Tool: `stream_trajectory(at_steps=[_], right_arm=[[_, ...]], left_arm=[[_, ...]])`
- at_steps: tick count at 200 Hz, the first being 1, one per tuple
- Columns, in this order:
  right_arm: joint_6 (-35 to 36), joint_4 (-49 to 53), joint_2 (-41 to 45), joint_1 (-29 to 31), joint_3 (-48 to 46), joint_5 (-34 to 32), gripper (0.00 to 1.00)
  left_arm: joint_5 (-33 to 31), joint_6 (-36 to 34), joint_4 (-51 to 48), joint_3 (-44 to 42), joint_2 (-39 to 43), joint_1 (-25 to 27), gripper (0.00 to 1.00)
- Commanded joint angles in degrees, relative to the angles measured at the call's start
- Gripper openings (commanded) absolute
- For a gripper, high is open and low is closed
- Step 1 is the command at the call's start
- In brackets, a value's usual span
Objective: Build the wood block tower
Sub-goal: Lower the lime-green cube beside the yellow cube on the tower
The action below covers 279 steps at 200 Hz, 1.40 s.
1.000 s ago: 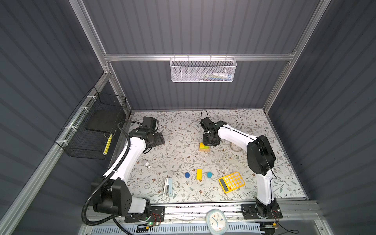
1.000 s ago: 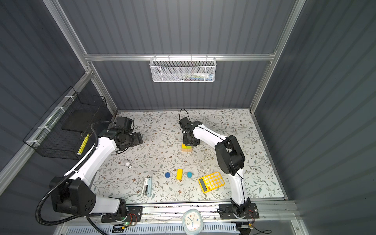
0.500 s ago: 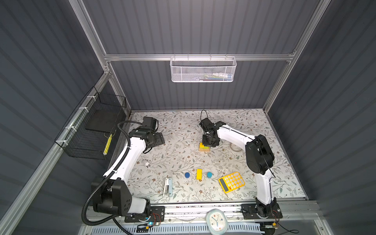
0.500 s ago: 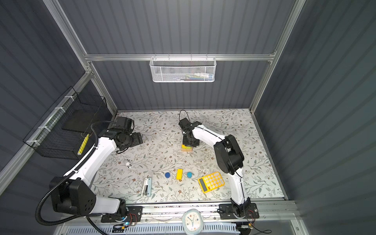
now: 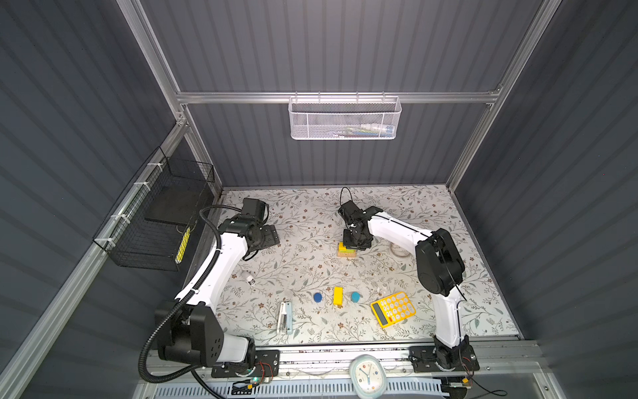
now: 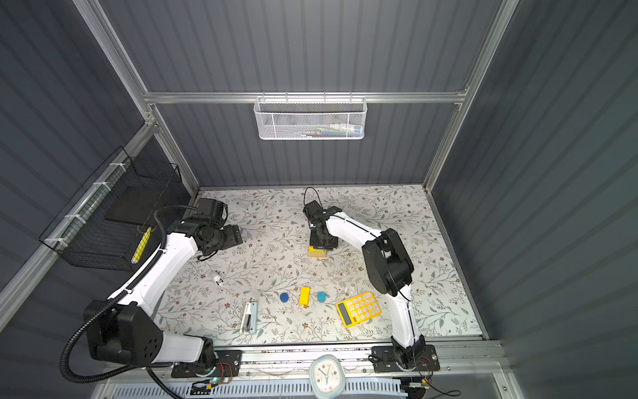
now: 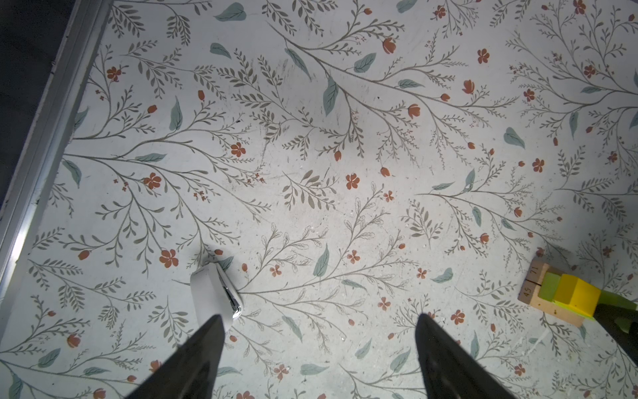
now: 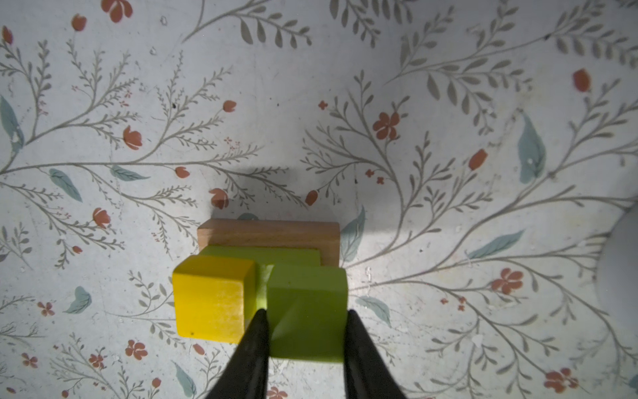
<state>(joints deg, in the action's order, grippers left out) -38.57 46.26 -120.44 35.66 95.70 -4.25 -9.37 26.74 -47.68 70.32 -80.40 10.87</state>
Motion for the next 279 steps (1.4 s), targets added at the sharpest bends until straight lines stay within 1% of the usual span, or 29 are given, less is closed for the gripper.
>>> stream_trajectory(at_steps=[1, 54, 82, 170, 279], right_arm=[[-0.55, 0.32, -0.86, -0.24, 0.98, 0.08, 0.07], [-0.59, 0.32, -0.93, -0.18, 1.11, 0.13, 0.08], [-0.54, 0.32, -1.02, -0.15, 1.22, 0.39, 0.11], [-0.64, 0.32, -0.93, -0.09, 1.0, 0.83, 0.19], [-0.55, 0.41, -0.93, -0.06, 1.2, 1.13, 0.32]], left_arm=[[0.34, 0.5, -0.4, 0.69, 0.04, -0.32, 0.87], [0.4, 0.44, -0.31, 0.69, -0.01, -0.33, 0.87], [0.4, 0.42, -0.31, 0.67, -0.1, -0.33, 0.87], [0.4, 0.42, -0.28, 0.47, 0.07, -0.33, 0.87], [0.32, 0.33, -0.22, 0.5, 0.07, -0.33, 0.87]])
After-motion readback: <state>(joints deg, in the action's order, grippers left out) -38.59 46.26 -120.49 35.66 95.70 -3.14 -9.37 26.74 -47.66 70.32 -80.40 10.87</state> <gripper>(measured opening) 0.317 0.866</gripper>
